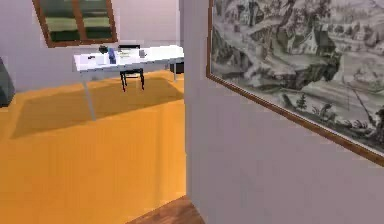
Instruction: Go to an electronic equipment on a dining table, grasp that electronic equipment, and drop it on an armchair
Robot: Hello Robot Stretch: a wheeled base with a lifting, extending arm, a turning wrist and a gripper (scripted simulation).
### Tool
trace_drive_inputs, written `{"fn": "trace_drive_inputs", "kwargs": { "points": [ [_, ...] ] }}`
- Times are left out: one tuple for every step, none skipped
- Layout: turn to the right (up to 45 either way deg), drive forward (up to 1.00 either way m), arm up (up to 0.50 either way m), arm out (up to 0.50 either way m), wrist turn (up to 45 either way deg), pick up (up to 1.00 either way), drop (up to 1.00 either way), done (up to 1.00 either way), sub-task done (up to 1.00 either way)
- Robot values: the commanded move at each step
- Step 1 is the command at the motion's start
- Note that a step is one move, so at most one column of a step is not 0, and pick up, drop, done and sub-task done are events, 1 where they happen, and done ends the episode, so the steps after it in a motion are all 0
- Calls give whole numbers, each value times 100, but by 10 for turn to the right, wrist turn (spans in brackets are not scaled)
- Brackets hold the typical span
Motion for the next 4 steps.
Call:
{"fn": "trace_drive_inputs", "kwargs": {
  "points": [
    [-450, 0, 0, 0, 0, 0, 0, 0, 0],
    [-450, 0, 0, 0, 0, 0, 0, 0, 0],
    [-270, 0, 0, 0, 0, 0, 0, 0, 0],
    [-30, 0, 0, 0, 0, 0, 0, 0, 0]
  ]
}}
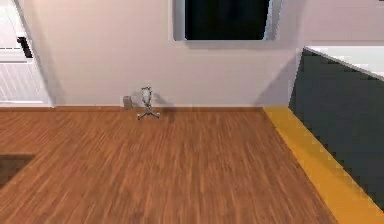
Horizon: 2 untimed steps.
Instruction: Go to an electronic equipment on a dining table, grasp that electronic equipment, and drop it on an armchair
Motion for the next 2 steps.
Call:
{"fn": "trace_drive_inputs", "kwargs": {
  "points": [
    [0, 5, 0, 0, 0, 0, 0, 0, 0],
    [-450, 0, 0, 0, 0, 0, 0, 0, 0]
  ]
}}
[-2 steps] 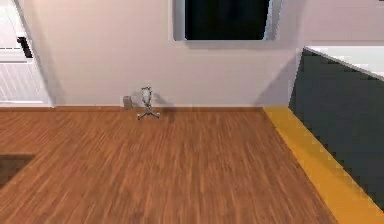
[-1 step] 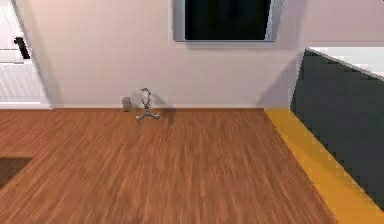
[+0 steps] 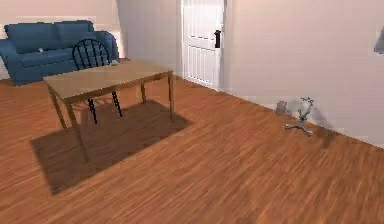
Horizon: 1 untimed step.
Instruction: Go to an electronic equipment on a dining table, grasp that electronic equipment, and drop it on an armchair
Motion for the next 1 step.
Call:
{"fn": "trace_drive_inputs", "kwargs": {
  "points": [
    [-390, 0, 0, 0, 0, 0, 0, 0, 0]
  ]
}}
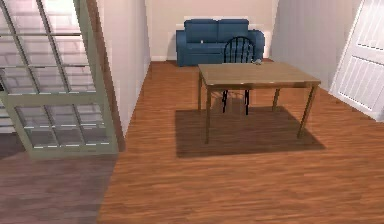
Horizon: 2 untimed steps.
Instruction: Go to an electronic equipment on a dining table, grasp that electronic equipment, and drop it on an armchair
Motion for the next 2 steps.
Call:
{"fn": "trace_drive_inputs", "kwargs": {
  "points": [
    [0, 25, 0, 0, 0, 0, 0, 0, 0],
    [-450, 0, 0, 0, 0, 0, 0, 0, 0]
  ]
}}
